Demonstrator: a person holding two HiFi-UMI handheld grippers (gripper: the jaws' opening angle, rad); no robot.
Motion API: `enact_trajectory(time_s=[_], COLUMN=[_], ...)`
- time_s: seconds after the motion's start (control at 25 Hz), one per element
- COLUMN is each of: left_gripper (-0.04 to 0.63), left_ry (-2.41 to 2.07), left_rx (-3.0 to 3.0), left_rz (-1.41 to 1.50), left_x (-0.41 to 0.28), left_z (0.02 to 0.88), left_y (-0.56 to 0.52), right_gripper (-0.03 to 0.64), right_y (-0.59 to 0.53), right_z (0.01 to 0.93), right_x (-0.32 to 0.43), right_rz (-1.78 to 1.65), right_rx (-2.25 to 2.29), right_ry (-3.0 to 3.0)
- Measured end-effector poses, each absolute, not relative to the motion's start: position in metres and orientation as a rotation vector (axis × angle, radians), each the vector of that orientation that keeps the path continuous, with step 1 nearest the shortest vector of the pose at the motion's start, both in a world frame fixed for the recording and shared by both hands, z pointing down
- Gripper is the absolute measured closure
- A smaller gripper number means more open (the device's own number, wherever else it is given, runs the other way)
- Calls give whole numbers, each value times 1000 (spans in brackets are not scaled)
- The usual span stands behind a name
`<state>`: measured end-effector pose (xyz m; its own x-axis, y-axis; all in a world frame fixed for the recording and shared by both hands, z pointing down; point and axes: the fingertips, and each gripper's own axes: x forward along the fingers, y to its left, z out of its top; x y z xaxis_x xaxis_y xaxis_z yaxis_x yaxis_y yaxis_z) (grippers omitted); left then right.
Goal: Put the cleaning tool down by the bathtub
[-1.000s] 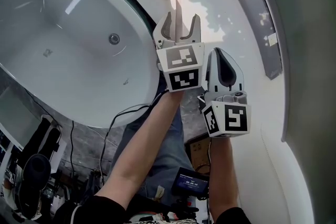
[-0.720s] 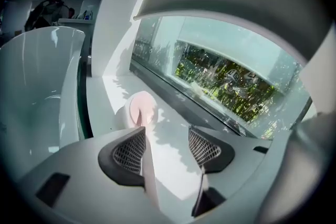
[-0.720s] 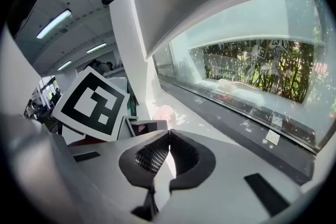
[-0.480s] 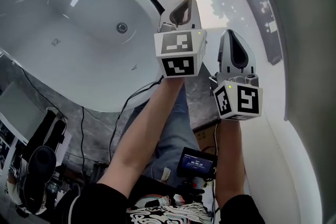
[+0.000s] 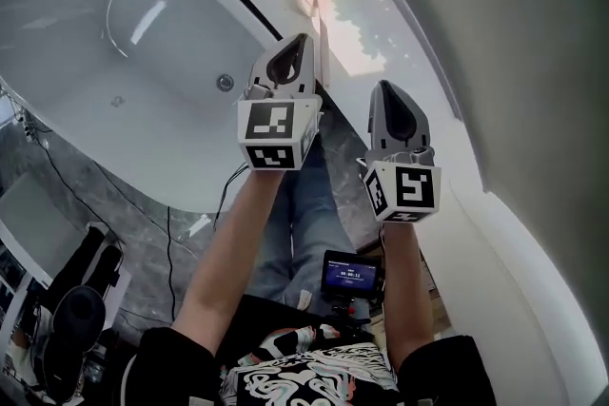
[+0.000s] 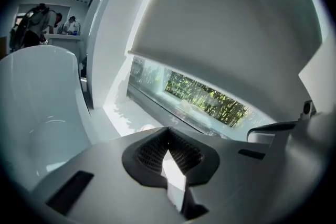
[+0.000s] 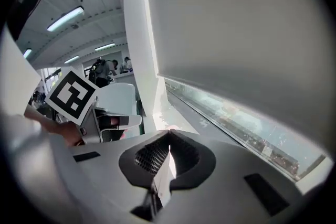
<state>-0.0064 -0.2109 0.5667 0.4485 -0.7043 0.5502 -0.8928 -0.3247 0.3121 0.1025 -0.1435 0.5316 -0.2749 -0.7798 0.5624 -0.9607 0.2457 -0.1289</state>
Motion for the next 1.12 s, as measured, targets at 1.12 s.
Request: enact_trajectory(time_s=[1.12], left_gripper=[580], left_ry=[-1602], left_rx=[2557], left_rz=[236], left_x=[-77], left_z=[201], left_y=[-148], right_gripper=[591], right_y=[-84], right_z=[191], right_x=[104], right_rz=[140], right_rx=[1757], right_ry=[-2415])
